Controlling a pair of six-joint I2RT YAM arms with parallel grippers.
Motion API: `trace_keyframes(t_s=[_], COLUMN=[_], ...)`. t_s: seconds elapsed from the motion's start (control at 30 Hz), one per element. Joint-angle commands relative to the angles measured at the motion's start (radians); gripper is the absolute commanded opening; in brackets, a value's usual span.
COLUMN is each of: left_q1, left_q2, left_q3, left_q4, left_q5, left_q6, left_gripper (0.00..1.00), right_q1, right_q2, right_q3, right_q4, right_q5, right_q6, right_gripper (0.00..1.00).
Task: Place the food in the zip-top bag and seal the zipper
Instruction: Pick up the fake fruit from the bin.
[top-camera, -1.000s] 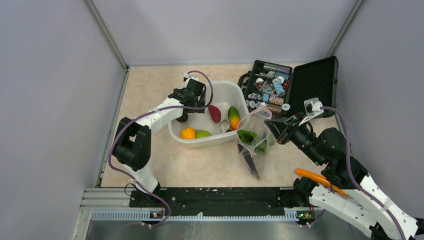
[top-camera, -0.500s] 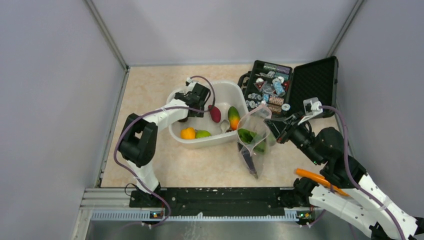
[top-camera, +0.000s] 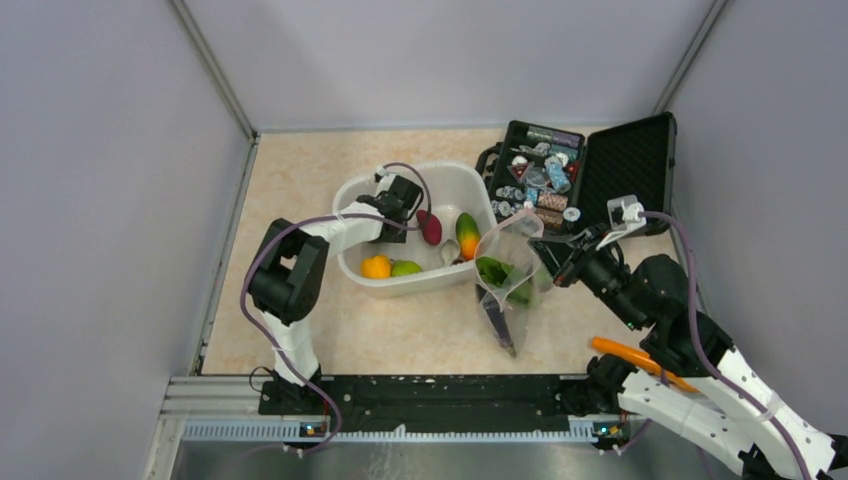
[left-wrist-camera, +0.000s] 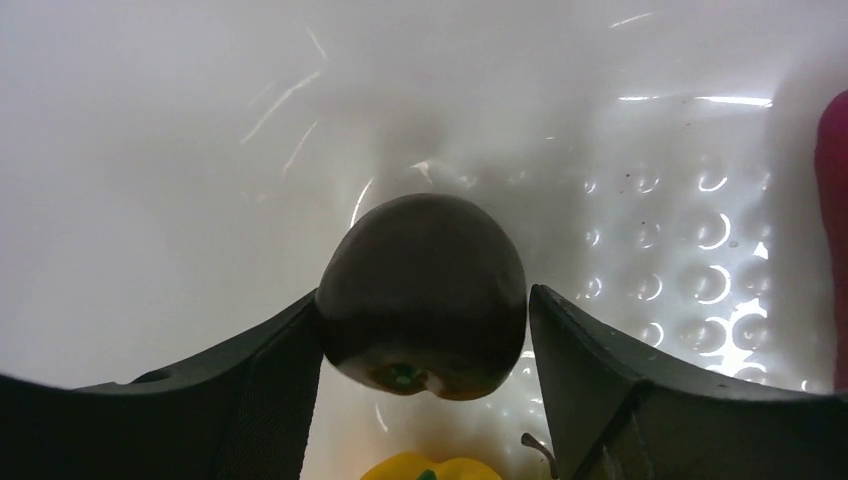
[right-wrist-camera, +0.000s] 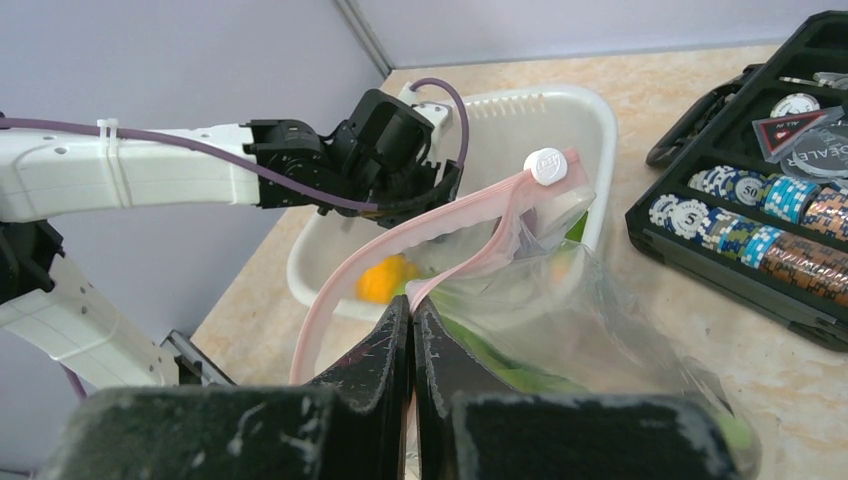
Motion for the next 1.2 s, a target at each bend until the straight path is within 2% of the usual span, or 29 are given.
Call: trace_keyframes(t_s=[0.0, 0.13, 0.37, 0.57, 0.9, 1.0, 1.07, 1.17], left_q1=[0.001, 0.000, -0.001, -0.001, -0.001, -0.001, -0.001, 0.000], left_q2=[-0.035, -0.081, -0.210, -0.328, -0.442, -0.492, -0.567, -0.663], left_q3=[-0.020, -0.032, -0.085, -0.126, -0.170, -0.177, -0.222, -0.264], left_q4=[0.085, 0.114, 0.185, 0.243, 0.320, 0.331, 0.398, 0.553], left_q5=[0.034, 0.075, 0.201, 0.333, 0.463, 0.490, 0.530, 0.689], left_q6=[-0.003, 0.022, 0.026, 0.028, 0.040, 0.017, -0.007, -0.026], left_gripper=[0.72, 0.62, 0.54, 0.53, 0.51, 0.46, 0.46, 0.47], right_q1=[-0.003, -0.003, -0.004, -0.003, -0.003, -0.003, -0.002, -0.003], right_q2=[-0.019, -0.019, -0.018, -0.010, -0.005, -0.004, -0.002, 0.003], right_q3=[0.001, 0.001, -0.008, -0.009, -0.013, -0.013, -0.010, -0.007], right_q4=[0.042, 0.043, 0.048, 0.050, 0.052, 0.051, 0.047, 0.042], right_q5=[0.017, 0.017, 0.018, 0.020, 0.016, 0.013, 0.013, 0.022], right_q6=[0.009, 0.008, 0.015, 0.017, 0.023, 0.024, 0.024, 0.024], right_gripper=[0.00, 0.00, 0.00, 0.00, 0.00, 0.00, 0.00, 0.00])
